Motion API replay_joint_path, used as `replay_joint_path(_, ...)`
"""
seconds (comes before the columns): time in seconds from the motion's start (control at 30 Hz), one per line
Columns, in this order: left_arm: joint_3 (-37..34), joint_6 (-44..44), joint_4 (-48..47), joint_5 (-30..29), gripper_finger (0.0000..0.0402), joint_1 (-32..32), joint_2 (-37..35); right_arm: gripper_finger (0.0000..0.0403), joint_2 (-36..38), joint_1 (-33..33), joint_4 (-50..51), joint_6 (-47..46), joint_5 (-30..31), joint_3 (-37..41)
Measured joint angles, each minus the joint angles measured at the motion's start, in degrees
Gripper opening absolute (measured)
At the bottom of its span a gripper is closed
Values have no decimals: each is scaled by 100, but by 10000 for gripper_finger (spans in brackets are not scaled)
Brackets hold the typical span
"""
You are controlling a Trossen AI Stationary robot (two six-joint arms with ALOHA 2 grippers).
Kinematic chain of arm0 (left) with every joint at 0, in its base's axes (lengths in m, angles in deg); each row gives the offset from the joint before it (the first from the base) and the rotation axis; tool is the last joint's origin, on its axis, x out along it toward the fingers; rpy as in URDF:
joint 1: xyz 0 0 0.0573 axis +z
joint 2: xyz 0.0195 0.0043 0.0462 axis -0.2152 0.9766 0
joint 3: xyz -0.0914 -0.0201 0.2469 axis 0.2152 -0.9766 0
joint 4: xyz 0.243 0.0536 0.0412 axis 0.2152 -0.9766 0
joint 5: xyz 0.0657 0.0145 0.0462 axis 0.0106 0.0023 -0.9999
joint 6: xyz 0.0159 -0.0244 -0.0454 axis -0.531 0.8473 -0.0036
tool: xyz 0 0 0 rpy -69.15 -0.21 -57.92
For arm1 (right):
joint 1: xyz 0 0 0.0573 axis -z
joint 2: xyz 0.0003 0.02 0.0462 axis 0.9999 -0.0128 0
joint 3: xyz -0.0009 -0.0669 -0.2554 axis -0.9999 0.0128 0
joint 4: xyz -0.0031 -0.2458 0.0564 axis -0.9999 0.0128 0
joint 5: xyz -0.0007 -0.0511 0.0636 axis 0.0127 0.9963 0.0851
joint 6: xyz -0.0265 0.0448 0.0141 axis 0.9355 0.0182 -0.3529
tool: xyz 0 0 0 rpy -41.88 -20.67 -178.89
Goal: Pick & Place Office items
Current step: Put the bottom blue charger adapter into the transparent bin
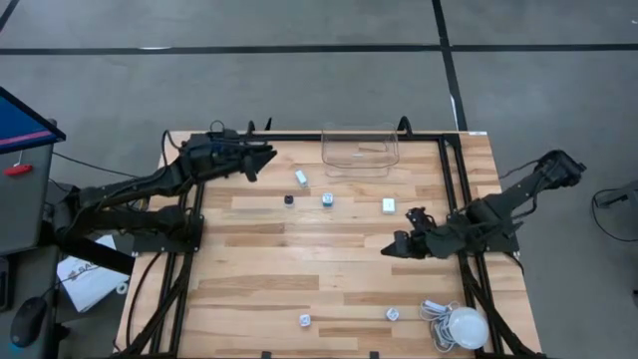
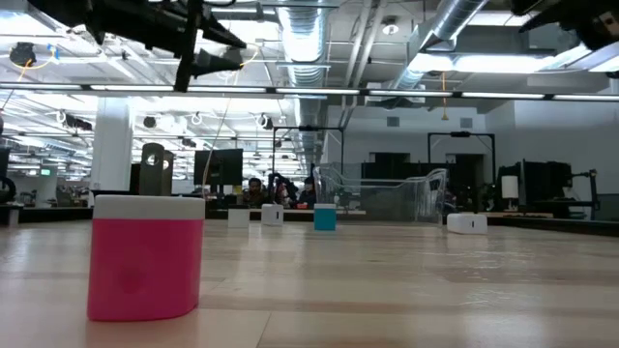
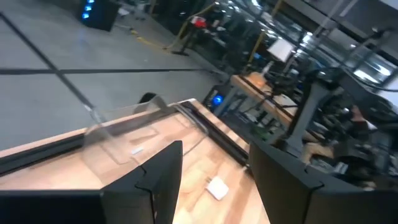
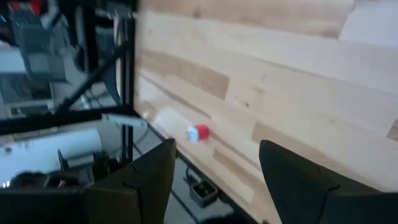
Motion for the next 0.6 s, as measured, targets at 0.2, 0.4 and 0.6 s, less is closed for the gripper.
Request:
replay_joint_path(0.2,7,-133,182,1,184,-268,-109,216,-266,303,-278,272,-731,-173)
replay_joint_path(0.4,4,-135,173,89,184,-293,-335,192,-1054,313,-187,722,-1030,-1268)
replay_joint_path(0.6,4,-282,165,287,184,-280,-538,183,-2091,175,674,863,-1499,-2804)
